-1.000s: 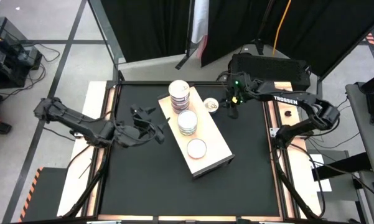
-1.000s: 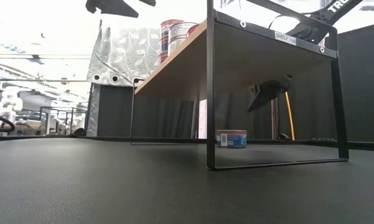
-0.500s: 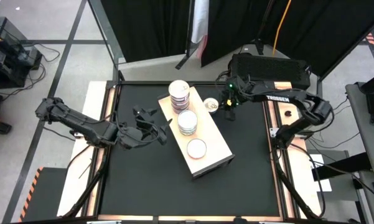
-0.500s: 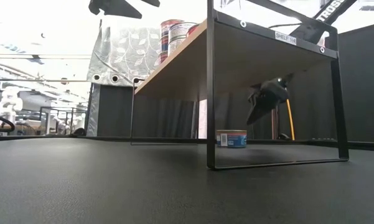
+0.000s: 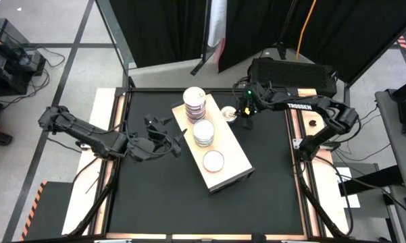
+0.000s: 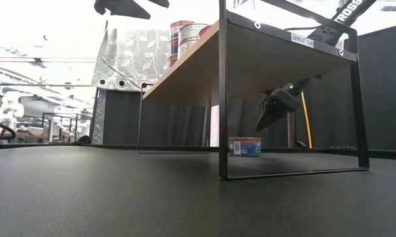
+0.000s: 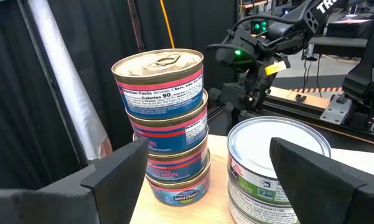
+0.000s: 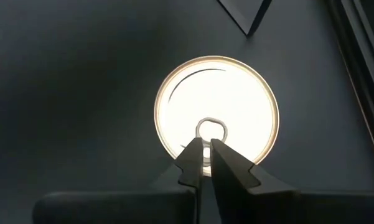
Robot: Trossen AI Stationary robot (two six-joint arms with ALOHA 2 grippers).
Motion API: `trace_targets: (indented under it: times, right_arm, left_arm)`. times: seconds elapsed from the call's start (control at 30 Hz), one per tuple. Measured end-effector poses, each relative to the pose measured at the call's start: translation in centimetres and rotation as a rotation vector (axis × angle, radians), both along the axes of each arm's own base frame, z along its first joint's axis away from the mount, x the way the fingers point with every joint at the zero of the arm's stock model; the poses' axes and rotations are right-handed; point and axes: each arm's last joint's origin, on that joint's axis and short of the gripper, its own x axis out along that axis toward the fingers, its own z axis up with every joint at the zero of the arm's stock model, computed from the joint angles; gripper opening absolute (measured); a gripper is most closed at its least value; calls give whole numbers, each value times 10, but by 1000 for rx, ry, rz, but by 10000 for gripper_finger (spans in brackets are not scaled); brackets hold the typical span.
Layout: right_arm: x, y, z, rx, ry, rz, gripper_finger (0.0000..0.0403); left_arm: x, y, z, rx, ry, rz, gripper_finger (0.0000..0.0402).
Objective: Stack canned seafood by type on shelf
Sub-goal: Stack the blue pink tuna can on top of the blue pink tuna cans on the shelf
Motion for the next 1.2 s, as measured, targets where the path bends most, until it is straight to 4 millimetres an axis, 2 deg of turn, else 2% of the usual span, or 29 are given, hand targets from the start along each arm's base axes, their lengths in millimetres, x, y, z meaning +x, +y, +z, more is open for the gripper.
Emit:
trace_targets:
  times: [0.37, 0.8, 1.2]
  right_arm:
    - [0, -1, 0, -5, -6, -7, 2]
    - [-1, -1, 0, -8, 8, -11, 0]
    - [4, -6, -21, 36, 66, -25, 0]
  left_arm:
    - [0, 0, 0, 0, 0, -1, 338]
    - [0, 0, 0, -4, -1, -7, 338]
    - [0, 0, 0, -5, -2, -8, 338]
